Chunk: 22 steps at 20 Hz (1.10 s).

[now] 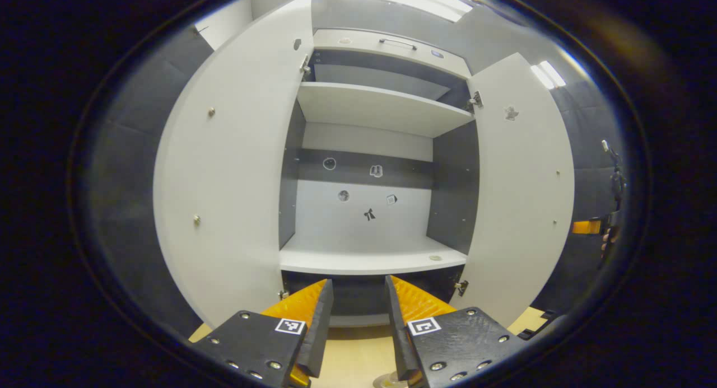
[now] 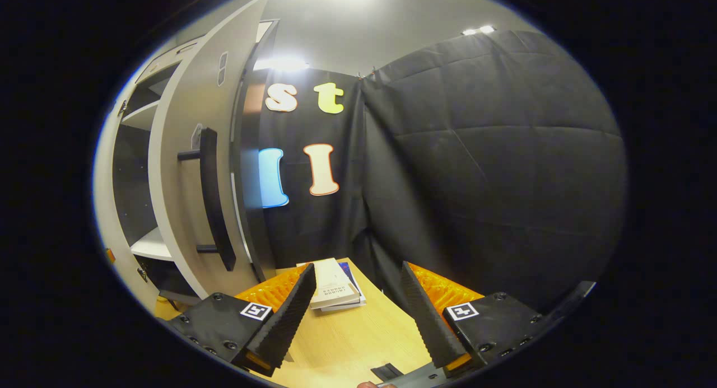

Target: Grasp the bottle in the cabinet with the left hand and place it on the coaster, then close the right door with the right hand and the left door with the left hand.

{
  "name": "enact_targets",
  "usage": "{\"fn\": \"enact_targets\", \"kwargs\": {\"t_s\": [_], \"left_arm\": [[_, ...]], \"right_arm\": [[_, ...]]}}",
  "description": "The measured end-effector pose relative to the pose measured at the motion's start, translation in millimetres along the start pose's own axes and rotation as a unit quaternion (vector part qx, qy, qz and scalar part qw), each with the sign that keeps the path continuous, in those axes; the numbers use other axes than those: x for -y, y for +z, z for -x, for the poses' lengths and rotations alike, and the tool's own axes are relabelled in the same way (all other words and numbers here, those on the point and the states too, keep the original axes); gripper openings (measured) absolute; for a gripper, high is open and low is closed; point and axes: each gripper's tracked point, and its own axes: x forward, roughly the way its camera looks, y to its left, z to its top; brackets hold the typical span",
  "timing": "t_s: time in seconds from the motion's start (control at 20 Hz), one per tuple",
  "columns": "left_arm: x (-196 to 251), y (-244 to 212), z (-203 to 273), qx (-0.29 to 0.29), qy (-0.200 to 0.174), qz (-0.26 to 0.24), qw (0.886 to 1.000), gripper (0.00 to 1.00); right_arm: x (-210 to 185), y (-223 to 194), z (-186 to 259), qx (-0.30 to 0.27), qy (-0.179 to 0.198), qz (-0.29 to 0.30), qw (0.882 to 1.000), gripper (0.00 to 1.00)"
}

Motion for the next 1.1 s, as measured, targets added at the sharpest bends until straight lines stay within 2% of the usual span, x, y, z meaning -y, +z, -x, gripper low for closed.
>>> {"fn": "enact_targets", "kwargs": {"t_s": [0.3,0.4,0.65,0.9,1.0,1.05,1.1], "left_arm": [[-6.1,18.5,36.1,-0.007,0.078,-0.03,0.996,0.51],[-2.0,26.5,45.7,-0.003,0.095,-0.033,0.995,0.53],[10.1,27.5,77.7,0.004,0.136,-0.032,0.99,0.51],[14.2,16.4,103.1,-0.001,0.175,-0.007,0.985,0.49],[10.1,13.4,111.8,-0.003,0.187,-0.005,0.982,0.51],[9.1,13.5,114.5,-0.003,0.19,-0.005,0.982,0.49],[6.4,13.7,116.9,-0.004,0.195,-0.007,0.981,0.49]], "right_arm": [[-19.6,32.2,-29.1,0.013,0.089,-0.002,0.996,0.96],[-32.7,38.8,-34.0,0.014,0.122,-0.005,0.992,0.96],[-53.0,64.3,-45.5,0.023,0.187,-0.003,0.982,0.96],[-69.9,67.2,-42.4,0.024,0.229,0.005,0.973,0.97],[-73.6,68.4,-44.0,0.025,0.228,0.009,0.973,0.97],[-70.4,68.9,-41.1,0.028,0.226,0.012,0.974,0.92],[-72.2,69.3,-41.8,0.03,0.223,0.017,0.974,0.95]]}}
